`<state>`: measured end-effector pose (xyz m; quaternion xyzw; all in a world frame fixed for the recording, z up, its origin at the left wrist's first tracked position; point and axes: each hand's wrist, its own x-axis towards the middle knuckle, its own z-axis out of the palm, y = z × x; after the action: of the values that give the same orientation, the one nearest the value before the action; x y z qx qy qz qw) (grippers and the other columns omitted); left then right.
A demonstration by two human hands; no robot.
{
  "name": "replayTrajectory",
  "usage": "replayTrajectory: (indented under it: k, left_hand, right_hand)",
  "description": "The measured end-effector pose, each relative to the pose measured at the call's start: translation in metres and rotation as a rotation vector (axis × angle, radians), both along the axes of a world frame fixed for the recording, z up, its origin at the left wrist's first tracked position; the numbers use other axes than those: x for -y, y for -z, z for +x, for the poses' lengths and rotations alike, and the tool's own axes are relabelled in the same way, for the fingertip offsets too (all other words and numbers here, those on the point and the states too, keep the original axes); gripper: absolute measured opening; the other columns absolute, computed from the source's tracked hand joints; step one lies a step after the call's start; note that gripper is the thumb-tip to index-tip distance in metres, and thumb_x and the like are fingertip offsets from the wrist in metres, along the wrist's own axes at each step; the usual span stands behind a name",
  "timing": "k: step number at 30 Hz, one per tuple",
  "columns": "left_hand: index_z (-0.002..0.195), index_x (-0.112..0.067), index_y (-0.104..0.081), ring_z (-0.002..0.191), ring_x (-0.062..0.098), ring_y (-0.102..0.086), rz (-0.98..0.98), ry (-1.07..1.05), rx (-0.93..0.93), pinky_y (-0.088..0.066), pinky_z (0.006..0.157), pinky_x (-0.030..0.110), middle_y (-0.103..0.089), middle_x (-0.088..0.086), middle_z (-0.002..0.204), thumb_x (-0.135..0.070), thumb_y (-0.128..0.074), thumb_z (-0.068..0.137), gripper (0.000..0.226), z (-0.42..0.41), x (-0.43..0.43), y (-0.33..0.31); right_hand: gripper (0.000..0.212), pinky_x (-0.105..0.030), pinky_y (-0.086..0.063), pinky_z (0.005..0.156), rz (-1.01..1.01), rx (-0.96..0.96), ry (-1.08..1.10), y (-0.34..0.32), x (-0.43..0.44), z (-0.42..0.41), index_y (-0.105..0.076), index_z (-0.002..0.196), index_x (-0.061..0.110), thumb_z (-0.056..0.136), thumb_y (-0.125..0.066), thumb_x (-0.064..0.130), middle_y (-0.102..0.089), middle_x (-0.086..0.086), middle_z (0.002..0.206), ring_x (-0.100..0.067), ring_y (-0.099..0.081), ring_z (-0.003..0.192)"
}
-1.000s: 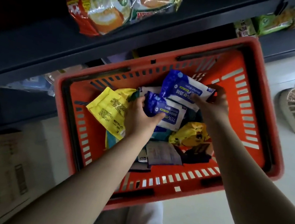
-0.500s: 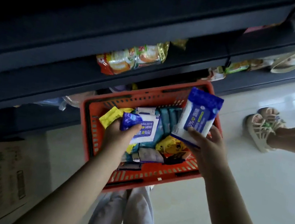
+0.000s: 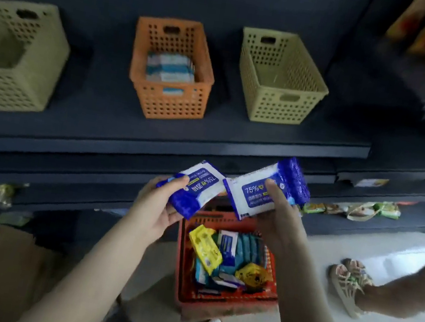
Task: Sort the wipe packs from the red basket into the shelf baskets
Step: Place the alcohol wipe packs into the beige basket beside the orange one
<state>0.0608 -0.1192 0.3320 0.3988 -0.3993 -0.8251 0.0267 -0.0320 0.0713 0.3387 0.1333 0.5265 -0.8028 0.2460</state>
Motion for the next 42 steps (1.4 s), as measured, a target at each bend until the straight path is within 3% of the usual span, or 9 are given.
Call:
replayTrajectory:
  k: [4, 8, 12, 16, 22, 30, 33, 37, 42]
  left_hand:
    - [0.101, -0.011, -0.057, 0.065, 0.017, -0.072, 0.047, 0.028, -0.052, -0.055, 0.051, 0.026, -0.075, 0.01, 0.085, -0.009, -0.069, 0.084, 0.021, 0.012, 0.062, -0.028]
    - [0.121, -0.002, -0.058, 0.075, 0.018, -0.072, 0.033, 0.111, -0.108, -0.056, 0.058, 0.025, -0.074, 0.012, 0.099, -0.007, -0.07, 0.082, 0.041, 0.026, 0.124, -0.045]
    - [0.123, -0.014, -0.057, 0.086, 0.021, -0.073, 0.005, 0.183, -0.23, -0.058, 0.063, 0.032, -0.073, 0.01, 0.109, 0.002, -0.062, 0.085, 0.041, 0.034, 0.169, -0.064]
    - [0.121, -0.017, -0.052, 0.073, 0.017, -0.072, -0.064, 0.232, -0.282, -0.058, 0.06, 0.032, -0.074, 0.005, 0.099, 0.005, -0.06, 0.085, 0.042, 0.032, 0.191, -0.083]
    - [0.127, -0.019, -0.052, 0.086, 0.023, -0.074, -0.082, 0.24, -0.355, -0.058, 0.064, 0.036, -0.074, 0.008, 0.106, -0.015, -0.061, 0.091, 0.037, 0.004, 0.211, -0.1]
    - [0.107, -0.018, -0.064, 0.076, 0.014, -0.071, -0.168, 0.161, -0.298, -0.053, 0.063, 0.027, -0.075, 0.003, 0.09, -0.027, -0.055, 0.096, 0.016, -0.097, 0.226, -0.114]
    - [0.099, -0.017, -0.064, 0.074, 0.012, -0.063, -0.209, 0.134, -0.298, -0.047, 0.064, 0.025, -0.071, 0.004, 0.089, -0.021, -0.058, 0.094, 0.009, -0.149, 0.228, -0.116]
    - [0.11, -0.012, -0.059, 0.088, 0.018, -0.068, -0.167, 0.12, -0.314, -0.053, 0.072, 0.029, -0.071, 0.01, 0.104, -0.01, -0.059, 0.093, 0.017, -0.209, 0.222, -0.108]
    - [0.121, -0.007, -0.056, 0.097, 0.026, -0.071, -0.133, 0.128, -0.283, -0.058, 0.073, 0.034, -0.07, 0.014, 0.112, -0.002, -0.063, 0.088, 0.035, -0.265, 0.216, -0.095]
  right_hand:
    - [0.018, -0.027, -0.054, 0.062, 0.051, -0.077, 0.088, -0.039, 0.055, 0.009, -0.066, 0.097, 0.014, 0.082, -0.074, 0.019, -0.074, -0.007, 0.088, -0.015, -0.069, 0.065]
    - [0.034, -0.034, -0.054, 0.072, 0.092, -0.111, 0.158, -0.062, 0.105, 0.031, -0.066, 0.107, 0.009, 0.077, -0.079, 0.017, -0.074, -0.012, 0.099, -0.022, -0.069, 0.077]
    - [0.032, -0.037, -0.058, 0.08, 0.082, -0.087, 0.221, -0.081, 0.141, 0.05, -0.064, 0.105, 0.003, 0.077, -0.078, 0.012, -0.075, -0.015, 0.095, -0.029, -0.072, 0.086]
    - [0.042, -0.03, -0.053, 0.07, 0.101, -0.115, 0.26, -0.097, 0.162, 0.055, -0.064, 0.113, 0.004, 0.077, -0.079, 0.016, -0.073, -0.016, 0.103, -0.024, -0.066, 0.079]
    - [0.035, -0.027, -0.059, 0.064, 0.023, -0.157, 0.253, -0.118, 0.179, 0.036, -0.061, 0.112, 0.004, 0.081, -0.075, 0.012, -0.075, -0.014, 0.093, -0.026, -0.072, 0.084]
    - [0.02, -0.027, -0.059, 0.059, -0.045, -0.21, 0.34, -0.133, 0.178, -0.065, -0.06, 0.106, 0.005, 0.087, -0.066, 0.006, -0.074, -0.014, 0.094, -0.023, -0.073, 0.076]
    - [0.028, -0.027, -0.06, 0.066, 0.096, -0.239, 0.379, -0.133, 0.173, -0.12, -0.063, 0.11, 0.009, 0.083, -0.073, 0.012, -0.074, -0.011, 0.098, -0.021, -0.072, 0.079]
    - [0.029, -0.024, -0.056, 0.054, 0.238, -0.276, 0.449, -0.13, 0.167, -0.189, -0.064, 0.108, 0.013, 0.082, -0.076, 0.017, -0.074, -0.008, 0.094, -0.018, -0.072, 0.076]
    - [0.024, -0.036, -0.059, 0.078, 0.38, -0.256, 0.421, -0.113, 0.16, -0.272, -0.06, 0.103, 0.018, 0.084, -0.073, 0.018, -0.072, -0.006, 0.094, -0.02, -0.072, 0.082]
